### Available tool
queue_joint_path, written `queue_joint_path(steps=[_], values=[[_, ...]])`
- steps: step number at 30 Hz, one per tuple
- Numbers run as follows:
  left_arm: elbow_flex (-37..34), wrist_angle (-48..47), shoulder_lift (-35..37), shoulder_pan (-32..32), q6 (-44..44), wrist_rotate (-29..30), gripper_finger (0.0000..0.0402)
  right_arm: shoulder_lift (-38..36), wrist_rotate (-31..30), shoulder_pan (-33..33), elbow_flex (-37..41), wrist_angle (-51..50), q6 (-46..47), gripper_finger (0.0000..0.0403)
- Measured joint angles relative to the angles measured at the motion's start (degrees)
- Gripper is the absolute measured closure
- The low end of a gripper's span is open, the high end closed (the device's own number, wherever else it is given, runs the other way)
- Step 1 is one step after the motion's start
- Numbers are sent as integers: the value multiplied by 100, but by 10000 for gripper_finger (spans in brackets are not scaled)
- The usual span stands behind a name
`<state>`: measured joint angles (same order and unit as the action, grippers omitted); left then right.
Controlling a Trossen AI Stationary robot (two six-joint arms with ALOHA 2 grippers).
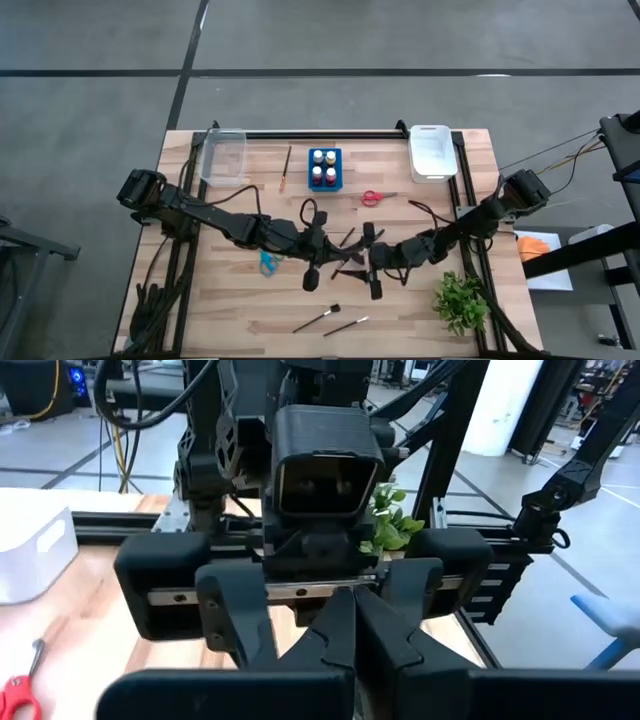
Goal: Pick & Place Paint Supplies
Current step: Put the black powder brush into the white bin
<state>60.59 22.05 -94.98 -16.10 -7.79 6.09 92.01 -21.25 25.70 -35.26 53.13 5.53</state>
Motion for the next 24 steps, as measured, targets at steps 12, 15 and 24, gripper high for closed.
queue_joint_path(steps=[12,15,24], values=[[27,-9,0,-15,40,-9,401,0,12,-12,-106,-48,124,246],[27,-9,0,-23,53,-9,401,0,29,-12,-106,-64,49,313],[28,-55,4,-46,203,-31,393,0,39,-9,-106,-63,-100,370]])
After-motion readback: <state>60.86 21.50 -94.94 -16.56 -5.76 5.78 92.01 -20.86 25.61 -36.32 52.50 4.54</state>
